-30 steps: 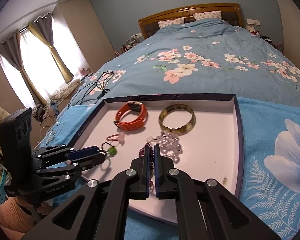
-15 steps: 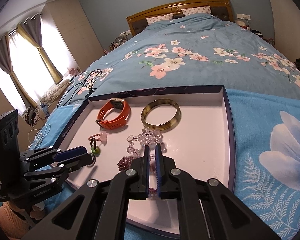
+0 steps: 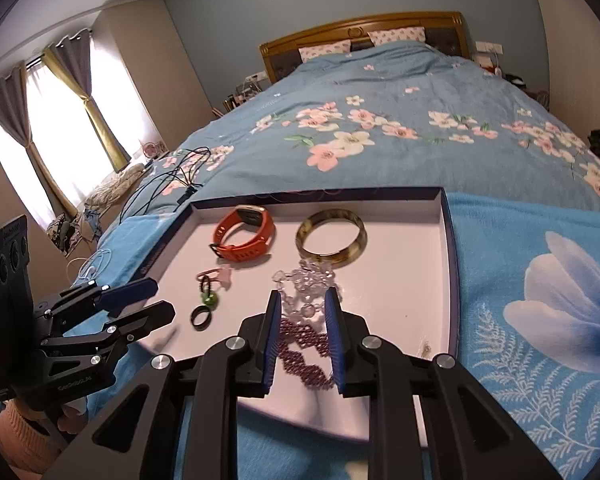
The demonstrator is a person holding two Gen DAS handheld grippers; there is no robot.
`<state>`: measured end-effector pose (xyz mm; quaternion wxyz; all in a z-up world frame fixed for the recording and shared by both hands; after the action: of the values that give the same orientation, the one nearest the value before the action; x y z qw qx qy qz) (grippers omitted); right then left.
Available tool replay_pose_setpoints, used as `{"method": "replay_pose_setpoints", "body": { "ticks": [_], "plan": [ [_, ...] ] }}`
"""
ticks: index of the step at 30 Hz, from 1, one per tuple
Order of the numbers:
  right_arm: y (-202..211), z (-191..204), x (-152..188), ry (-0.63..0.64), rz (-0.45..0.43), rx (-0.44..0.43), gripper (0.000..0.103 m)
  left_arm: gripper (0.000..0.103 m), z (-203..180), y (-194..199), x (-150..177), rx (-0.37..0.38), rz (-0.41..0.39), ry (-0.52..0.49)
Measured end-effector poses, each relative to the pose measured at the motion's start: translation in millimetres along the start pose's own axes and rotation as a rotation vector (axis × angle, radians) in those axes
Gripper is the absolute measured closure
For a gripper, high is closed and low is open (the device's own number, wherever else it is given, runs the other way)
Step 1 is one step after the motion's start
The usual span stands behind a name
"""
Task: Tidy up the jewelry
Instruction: 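Drop the purple bracelet from the right tool while the left tool releases the black ring, then move the right tool to a green-stone ring while the left reaches a yellow-green ring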
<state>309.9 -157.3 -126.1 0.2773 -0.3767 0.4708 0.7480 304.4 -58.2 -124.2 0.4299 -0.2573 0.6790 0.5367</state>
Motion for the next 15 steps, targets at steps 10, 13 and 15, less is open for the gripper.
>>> {"method": "replay_pose_setpoints", "body": {
  "ticks": [10, 13, 15],
  "plan": [
    [33, 24, 4, 0.053, -0.022, -0.055, 0.067, 0.039, -6, 49, -3, -0.041, -0.078, -0.052],
    [42, 29, 7, 0.06, -0.024, -0.071, 0.064, 0.037, -5, 64, 3, -0.045, -0.09, -0.065],
    [50, 34, 12, 0.076, -0.02, -0.078, 0.062, 0.036, -4, 71, 6, -0.04, -0.088, -0.067]
  ]
}}
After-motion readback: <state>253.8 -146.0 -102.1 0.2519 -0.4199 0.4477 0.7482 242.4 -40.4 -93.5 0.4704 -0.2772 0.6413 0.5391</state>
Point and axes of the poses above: each gripper's, at about its wrist camera, not at the fingertips, and y roughly against the way its jaws point, z to its left, x to its underside, the point moved 10 cm from there along -y, roughly the way its jaws point, and after that the axes turned 12 degrees about -z, right-handed, at the moved point
